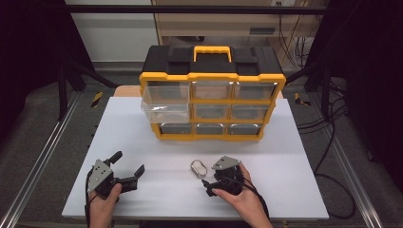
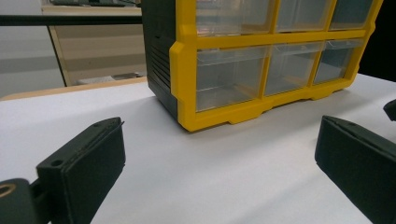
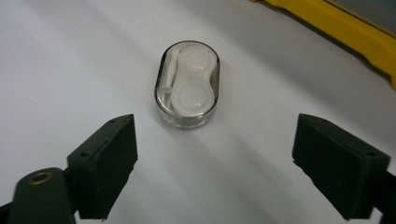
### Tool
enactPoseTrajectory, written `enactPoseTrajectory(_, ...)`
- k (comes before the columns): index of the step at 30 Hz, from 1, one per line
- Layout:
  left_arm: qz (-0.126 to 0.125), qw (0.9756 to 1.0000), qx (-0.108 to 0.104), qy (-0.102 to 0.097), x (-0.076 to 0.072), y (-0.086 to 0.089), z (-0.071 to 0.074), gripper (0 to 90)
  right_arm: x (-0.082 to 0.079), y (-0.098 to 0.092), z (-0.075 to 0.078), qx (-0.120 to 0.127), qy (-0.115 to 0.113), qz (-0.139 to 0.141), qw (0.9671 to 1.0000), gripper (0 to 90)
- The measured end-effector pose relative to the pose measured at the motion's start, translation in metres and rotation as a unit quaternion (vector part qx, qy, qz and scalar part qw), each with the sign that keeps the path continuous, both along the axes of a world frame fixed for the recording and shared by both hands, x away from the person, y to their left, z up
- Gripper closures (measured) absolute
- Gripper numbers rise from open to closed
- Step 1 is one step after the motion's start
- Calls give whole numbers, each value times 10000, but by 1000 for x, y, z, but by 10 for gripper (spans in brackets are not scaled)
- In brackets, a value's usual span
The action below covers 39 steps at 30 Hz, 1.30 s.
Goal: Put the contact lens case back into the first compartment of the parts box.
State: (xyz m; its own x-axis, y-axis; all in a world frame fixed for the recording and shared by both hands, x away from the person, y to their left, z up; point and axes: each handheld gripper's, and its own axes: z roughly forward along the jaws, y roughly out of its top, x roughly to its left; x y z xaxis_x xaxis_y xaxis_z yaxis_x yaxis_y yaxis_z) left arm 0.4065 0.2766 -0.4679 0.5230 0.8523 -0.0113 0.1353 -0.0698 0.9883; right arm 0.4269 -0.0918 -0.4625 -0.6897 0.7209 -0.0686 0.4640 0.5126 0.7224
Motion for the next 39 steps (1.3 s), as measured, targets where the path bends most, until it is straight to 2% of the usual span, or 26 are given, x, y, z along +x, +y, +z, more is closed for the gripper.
enactPoseTrajectory(2, -12, 10000, 38, 1, 1, -2, 0, 13, 3, 8, 1, -95, 41, 54, 9999, 163)
enactPoseTrajectory(6, -14, 9999, 119, -6, 1, -3, 0, 13, 10, 19, 1, -18, 102, 93, 9999, 222)
enactPoseTrajectory(10, -26, 9999, 144, -13, 2, -4, 0, 13, 21, 27, -3, 30, 234, -134, 9996, 302)
enactPoseTrajectory(12, -38, 9998, 182, 24, 3, -5, -1, 14, 25, 31, -5, 113, 316, -128, 9994, 329)
enactPoseTrajectory(14, -55, 9998, 163, 38, 2, -6, -1, 14, 28, 35, -9, 13, 364, -169, 9992, 359)
enactPoseTrajectory(19, -108, 9997, 222, 58, 2, -9, -2, 14, 30, 41, -13, 28, 516, -107, 9986, 462)
enactPoseTrajectory(22, -130, 9996, 262, 41, 2, -11, -2, 13, 29, 43, -13, -40, 436, -128, 9990, 486)
enactPoseTrajectory(26, -115, 9996, 239, 72, 1, -9, -2, 13, 27, 40, -12, 33, 427, -63, 9991, 491)
enactPoseTrajectory(29, -88, 9998, 161, 73, 1, -7, -2, 14, 25, 30, 1, 240, 264, -79, 9993, 491)
enactPoseTrajectory(33, -41, 9999, 116, 77, 0, -5, -2, 14, 22, 14, 31, 567, 25, -114, 9983, 491)
enactPoseTrajectory(39, 15, 10000, 46, 61, 0, -2, -2, 15, 18, -4, 76, 692, -451, -99, 9965, 491)
